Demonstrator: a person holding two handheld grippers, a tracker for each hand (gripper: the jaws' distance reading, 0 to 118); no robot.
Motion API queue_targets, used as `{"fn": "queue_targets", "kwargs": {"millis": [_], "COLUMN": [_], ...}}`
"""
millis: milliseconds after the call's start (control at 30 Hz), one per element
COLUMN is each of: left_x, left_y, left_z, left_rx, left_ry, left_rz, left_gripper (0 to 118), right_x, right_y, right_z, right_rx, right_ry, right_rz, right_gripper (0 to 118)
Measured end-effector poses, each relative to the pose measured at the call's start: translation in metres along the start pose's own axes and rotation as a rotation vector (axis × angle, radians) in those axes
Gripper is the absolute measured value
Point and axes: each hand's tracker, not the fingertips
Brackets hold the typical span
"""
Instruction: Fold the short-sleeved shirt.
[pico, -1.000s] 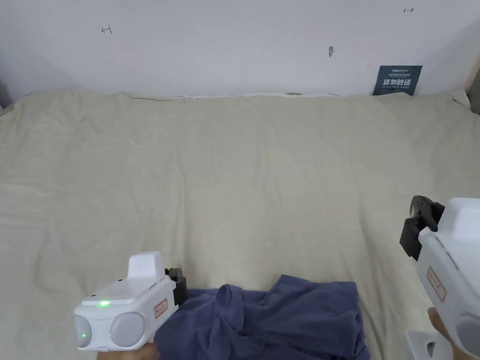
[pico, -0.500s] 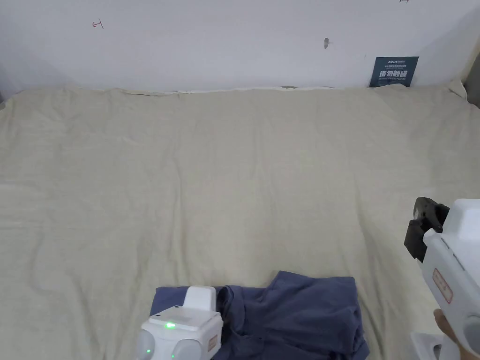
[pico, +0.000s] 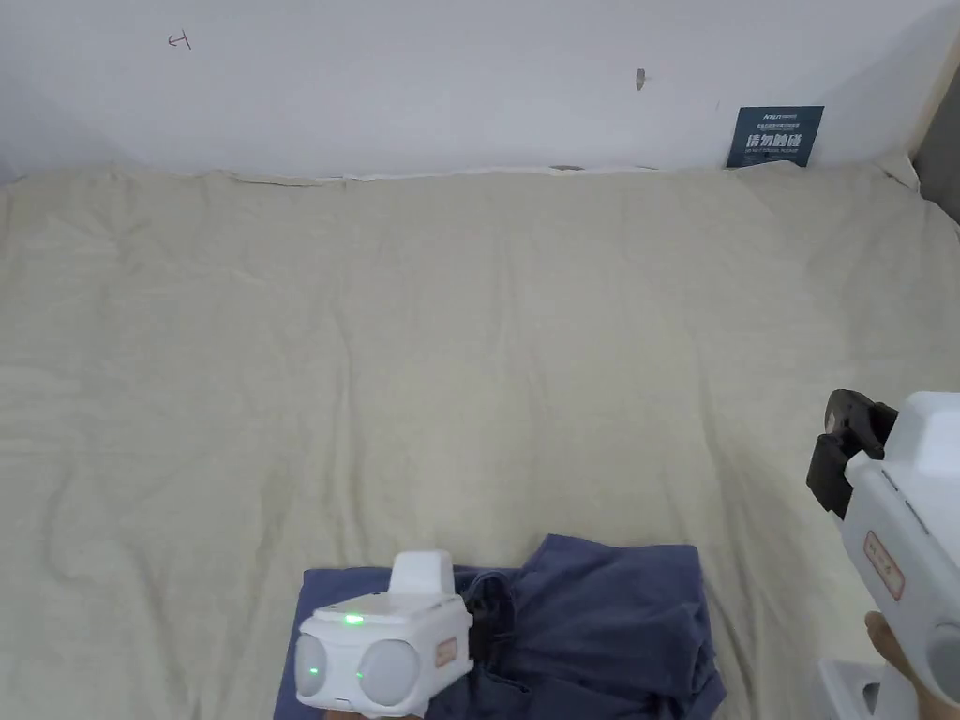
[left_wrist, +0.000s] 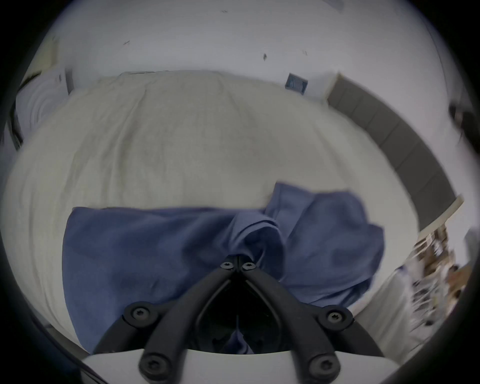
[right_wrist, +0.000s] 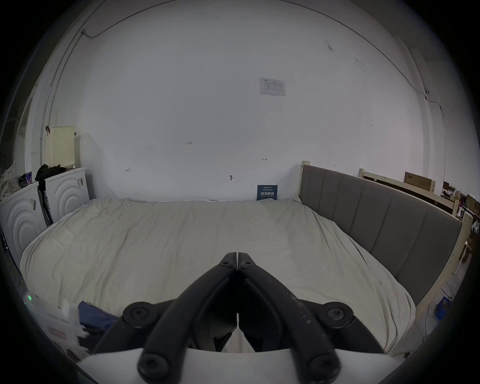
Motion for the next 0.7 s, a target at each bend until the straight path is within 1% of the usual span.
{"fn": "queue_targets", "kwargs": {"millis": [33,100,200,267,300,333,367,400,433,467,533,600,633,667,700], "left_x": [-0.007,-0.022,-0.062,-0.092,-0.107,-0.12,-0.131,-0.142,-0.15,-0.155,-0.164,-0.169,-0.172,-0.173,-0.174], "left_y": [0.009,0.025,0.04,0.044,0.046,0.046,0.044,0.041,0.04,0.037,0.03,0.026,0.024,0.019,0.016], "left_z": [0.012,0.031,0.05,0.061,0.063,0.066,0.068,0.069,0.066,0.063,0.059,0.05,0.043,0.037,0.03], "left_rx": [0.026,0.042,0.043,0.027,0.016,0.01,-0.004,-0.024,-0.043,-0.065,-0.082,-0.096,-0.136,-0.167,-0.168], "left_ry": [-0.054,-0.094,-0.15,-0.176,-0.182,-0.188,-0.19,-0.191,-0.179,-0.16,-0.12,-0.123,-0.087,-0.056,-0.056], "left_rz": [0.037,0.079,0.145,0.237,0.274,0.311,0.332,0.352,0.346,0.336,0.325,0.324,0.305,0.29,0.289], "left_gripper": [0,0,1,4,8,22,43,72,105,118,116,116,116,114,112], "right_x": [-0.001,-0.004,-0.007,-0.009,-0.011,-0.012,-0.013,-0.014,-0.016,-0.016,-0.018,-0.019,-0.019,-0.02,-0.02], "right_y": [0.001,0.003,0.005,0.005,0.005,0.005,0.004,0.004,0.004,0.003,0.003,0.003,0.003,0.002,0.002], "right_z": [0.0,0.001,0.0,-0.002,-0.002,-0.003,-0.004,-0.005,-0.006,-0.006,-0.007,-0.007,-0.008,-0.009,-0.009], "right_rx": [0.003,0.008,0.016,0.016,0.015,0.013,0.01,0.006,0.002,0.0,-0.006,-0.01,-0.012,-0.015,-0.018], "right_ry": [0.005,0.012,0.018,0.022,0.024,0.026,0.03,0.037,0.038,0.038,0.042,0.044,0.045,0.045,0.045], "right_rz": [0.0,0.002,0.002,-0.001,-0.002,-0.003,-0.002,0.002,0.007,0.009,0.011,0.009,0.009,0.011,0.013], "right_gripper": [2,2,2,2,2,2,2,2,2,2,2,2,2,2,2]}}
